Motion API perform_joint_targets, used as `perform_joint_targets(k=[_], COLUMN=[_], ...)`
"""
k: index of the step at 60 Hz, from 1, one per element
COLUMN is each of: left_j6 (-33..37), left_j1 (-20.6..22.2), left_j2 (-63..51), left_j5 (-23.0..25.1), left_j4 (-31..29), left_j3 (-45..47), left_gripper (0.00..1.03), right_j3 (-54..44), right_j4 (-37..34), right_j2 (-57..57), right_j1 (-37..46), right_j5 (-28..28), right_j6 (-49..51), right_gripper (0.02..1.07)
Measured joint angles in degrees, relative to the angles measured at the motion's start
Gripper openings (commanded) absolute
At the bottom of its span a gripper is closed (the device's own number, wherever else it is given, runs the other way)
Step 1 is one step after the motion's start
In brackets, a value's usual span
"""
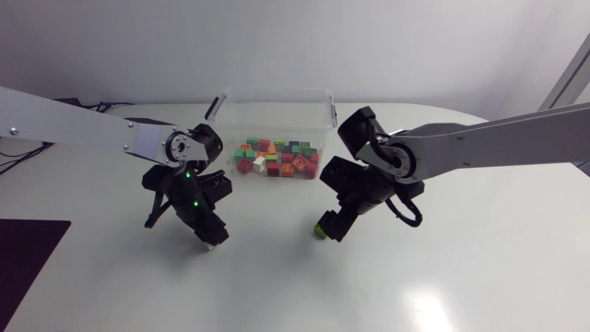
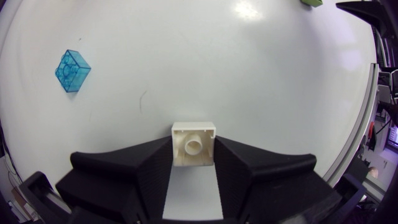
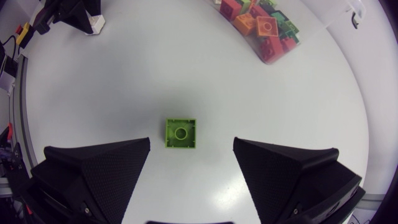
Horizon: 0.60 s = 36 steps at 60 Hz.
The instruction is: Place the duplo bricks in the container
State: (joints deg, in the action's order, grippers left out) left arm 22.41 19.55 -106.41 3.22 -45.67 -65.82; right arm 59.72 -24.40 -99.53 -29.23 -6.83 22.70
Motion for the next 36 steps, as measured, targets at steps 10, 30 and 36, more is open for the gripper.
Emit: perform_joint_targets(k=[10,30,36], left_j6=[0.2,-1.6,-3.6], left_j1=[-1.1,-4.5,-4.7], left_j2=[5.0,10.6,10.8], left_j5=[1.7,7.8,8.9], left_j4=[-2.4,-2.1,0.2], left_j3=[-3.6,-14.1,-16.6], left_gripper=[0.29,0.29,0.29], right_j3=[0.8,3.8,4.8], right_j4=[0.0,-0.2,-0.3], right_j2=[-3.9,-8.2,-9.8], right_j1=[-0.3,-0.8,-1.0], right_j5=[-0.1,0.0,0.0], right_j6=[0.0,0.1,0.1], right_gripper=[0.99,0.79,0.57])
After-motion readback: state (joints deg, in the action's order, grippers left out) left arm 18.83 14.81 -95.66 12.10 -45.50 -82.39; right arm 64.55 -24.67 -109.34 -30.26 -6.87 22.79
